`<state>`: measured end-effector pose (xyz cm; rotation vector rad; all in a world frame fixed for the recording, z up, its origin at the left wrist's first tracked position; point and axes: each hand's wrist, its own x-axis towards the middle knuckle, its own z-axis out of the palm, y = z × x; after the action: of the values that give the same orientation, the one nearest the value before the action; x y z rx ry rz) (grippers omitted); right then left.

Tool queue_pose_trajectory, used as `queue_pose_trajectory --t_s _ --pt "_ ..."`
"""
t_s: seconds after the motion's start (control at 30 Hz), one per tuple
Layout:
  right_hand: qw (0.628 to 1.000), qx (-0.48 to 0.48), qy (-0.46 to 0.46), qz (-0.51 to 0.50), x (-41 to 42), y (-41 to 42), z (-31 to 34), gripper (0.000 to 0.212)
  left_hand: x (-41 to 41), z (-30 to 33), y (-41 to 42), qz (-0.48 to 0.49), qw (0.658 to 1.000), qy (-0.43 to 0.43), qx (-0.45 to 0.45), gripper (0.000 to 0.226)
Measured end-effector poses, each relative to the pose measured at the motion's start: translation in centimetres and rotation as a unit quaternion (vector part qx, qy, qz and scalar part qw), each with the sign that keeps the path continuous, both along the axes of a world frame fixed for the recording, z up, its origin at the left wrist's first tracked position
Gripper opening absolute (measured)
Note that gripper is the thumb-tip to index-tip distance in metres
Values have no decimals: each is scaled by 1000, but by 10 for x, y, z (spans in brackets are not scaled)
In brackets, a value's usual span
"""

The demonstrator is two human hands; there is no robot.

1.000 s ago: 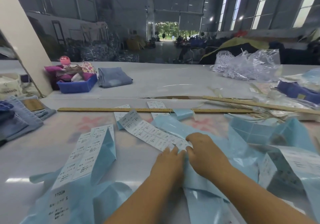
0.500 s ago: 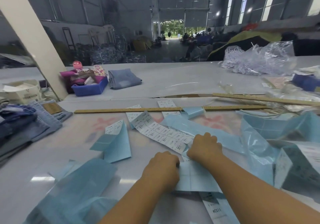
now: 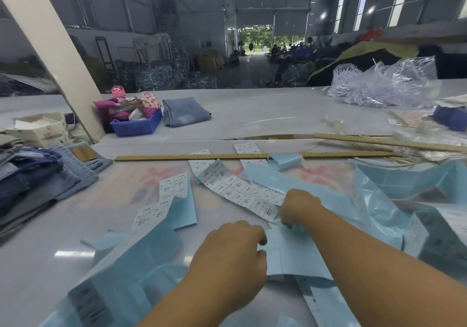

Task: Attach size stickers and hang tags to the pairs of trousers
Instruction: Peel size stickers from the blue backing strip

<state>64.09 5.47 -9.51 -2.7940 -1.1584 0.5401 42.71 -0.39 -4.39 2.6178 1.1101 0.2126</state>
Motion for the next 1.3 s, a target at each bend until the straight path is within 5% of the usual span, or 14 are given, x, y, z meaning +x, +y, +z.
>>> queue_pose_trajectory --t_s 0.17,0.37,0.5,0.6,0.77,0.83,0.9,0.97,1.07,1.17,1.3 --pt "990 100 -84 50 -14 -6 12 12 -12 -8 -21 -45 992 92 -78 57" --pt "924 319 -178 115 -32 -4 72 18 34 -59 -20 -53 982 103 -150 86" --pt "876 412 -171 181 -52 -24 119 7 58 -78 -4 -84 985 126 -80 81" --pt "885 393 -157 192 -63 -45 139 10 57 -67 -4 -58 988 138 -41 76" --pt "958 264 68 88 -73 -62 145 15 -8 -10 -36 -13 992 73 97 47" --pt "947 250 201 34 -77 -66 143 27 -47 5 -49 33 974 -31 222 44" --pt "897 235 374 -28 -80 -71 139 29 -84 8 -53 131 938 -131 292 56" --pt "838 207 499 -72 -86 -76 135 29 -116 9 -47 258 933 -122 220 83" --pt "803 185 558 -100 -96 -81 118 51 -146 1 -24 359 932 -36 -39 135" --pt "779 161 595 -115 -110 -88 95 57 -147 -23 -5 312 942 -25 -118 132" --pt "791 168 578 -109 -122 -102 66 33 -134 -36 24 300 954 9 -8 101"
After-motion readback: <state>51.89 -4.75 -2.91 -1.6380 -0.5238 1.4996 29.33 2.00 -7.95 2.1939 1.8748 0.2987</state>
